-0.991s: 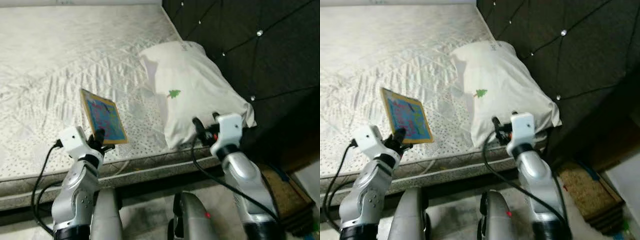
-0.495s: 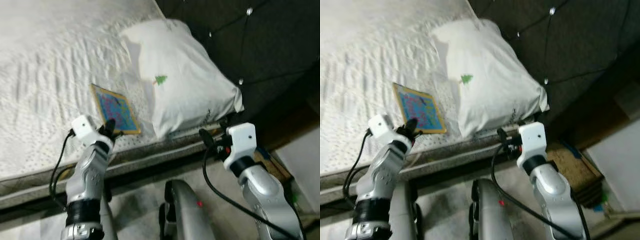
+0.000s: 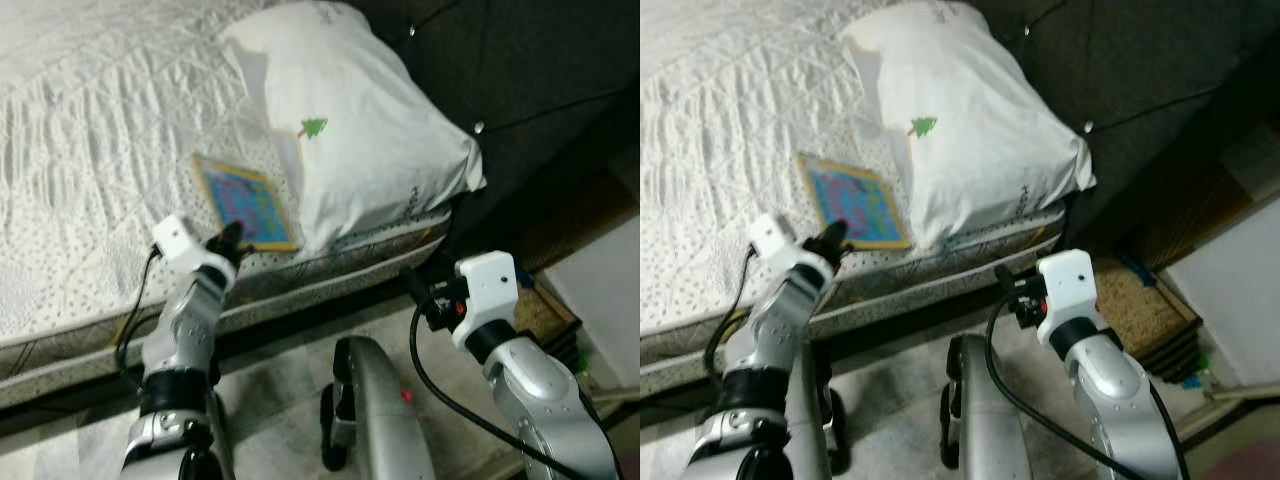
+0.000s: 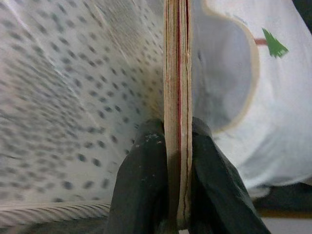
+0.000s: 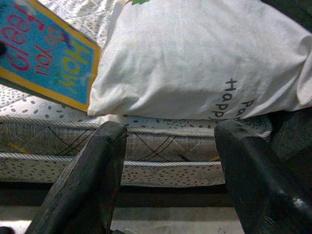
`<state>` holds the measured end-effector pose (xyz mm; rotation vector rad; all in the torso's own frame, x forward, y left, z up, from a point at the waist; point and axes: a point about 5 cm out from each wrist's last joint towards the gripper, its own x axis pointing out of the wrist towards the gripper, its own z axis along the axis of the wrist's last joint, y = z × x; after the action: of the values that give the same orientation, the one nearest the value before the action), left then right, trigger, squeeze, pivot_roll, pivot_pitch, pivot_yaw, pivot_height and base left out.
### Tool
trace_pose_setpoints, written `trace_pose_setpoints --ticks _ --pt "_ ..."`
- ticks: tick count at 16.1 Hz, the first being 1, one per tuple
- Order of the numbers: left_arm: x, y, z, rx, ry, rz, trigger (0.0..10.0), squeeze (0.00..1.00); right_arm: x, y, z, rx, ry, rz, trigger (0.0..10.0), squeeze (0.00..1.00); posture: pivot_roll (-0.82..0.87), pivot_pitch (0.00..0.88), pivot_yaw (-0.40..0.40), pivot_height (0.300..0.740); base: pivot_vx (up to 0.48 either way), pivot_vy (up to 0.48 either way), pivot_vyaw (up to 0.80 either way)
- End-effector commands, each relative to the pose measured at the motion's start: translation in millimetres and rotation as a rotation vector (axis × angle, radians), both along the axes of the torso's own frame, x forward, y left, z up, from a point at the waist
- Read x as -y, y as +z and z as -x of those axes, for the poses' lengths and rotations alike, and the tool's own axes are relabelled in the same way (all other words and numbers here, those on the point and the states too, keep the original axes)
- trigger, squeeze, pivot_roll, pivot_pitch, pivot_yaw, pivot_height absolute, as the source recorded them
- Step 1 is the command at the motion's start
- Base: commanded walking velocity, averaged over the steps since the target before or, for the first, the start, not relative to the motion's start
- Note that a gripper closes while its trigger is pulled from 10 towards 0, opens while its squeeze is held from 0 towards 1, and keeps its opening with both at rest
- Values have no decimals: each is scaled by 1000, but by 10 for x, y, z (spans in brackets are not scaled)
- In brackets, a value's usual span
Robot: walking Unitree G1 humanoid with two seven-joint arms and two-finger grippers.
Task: Clean up the room
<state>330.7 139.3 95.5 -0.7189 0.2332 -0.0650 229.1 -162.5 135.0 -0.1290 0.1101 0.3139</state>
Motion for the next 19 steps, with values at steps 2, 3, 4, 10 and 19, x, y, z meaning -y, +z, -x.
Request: trace_pose_setpoints --ticks 2,3,4,10,19 --pt "223 -72 16 -35 -90 52 10000 0 -10 20 7 0 1 5 10000 0 -257 255 -132 545 0 0 0" --pt "235 -75 17 -39 -90 84 10000 0 -14 25 -11 0 -3 7 10000 0 -259 253 -132 545 0 0 0" --pt "228 -90 21 -43 -94 86 10000 0 -17 30 -13 3 0 -6 10000 0 -259 253 -132 545 0 0 0" --pt "276 -59 -43 -80 -143 229 10000 0 -35 33 -50 10 1 4 10000 0 -262 233 -135 545 0 0 0" --pt "-128 -15 -281 -129 -123 144 10000 243 35 69 -72 22 -8 29 10000 0 -293 229 -155 545 0 0 0"
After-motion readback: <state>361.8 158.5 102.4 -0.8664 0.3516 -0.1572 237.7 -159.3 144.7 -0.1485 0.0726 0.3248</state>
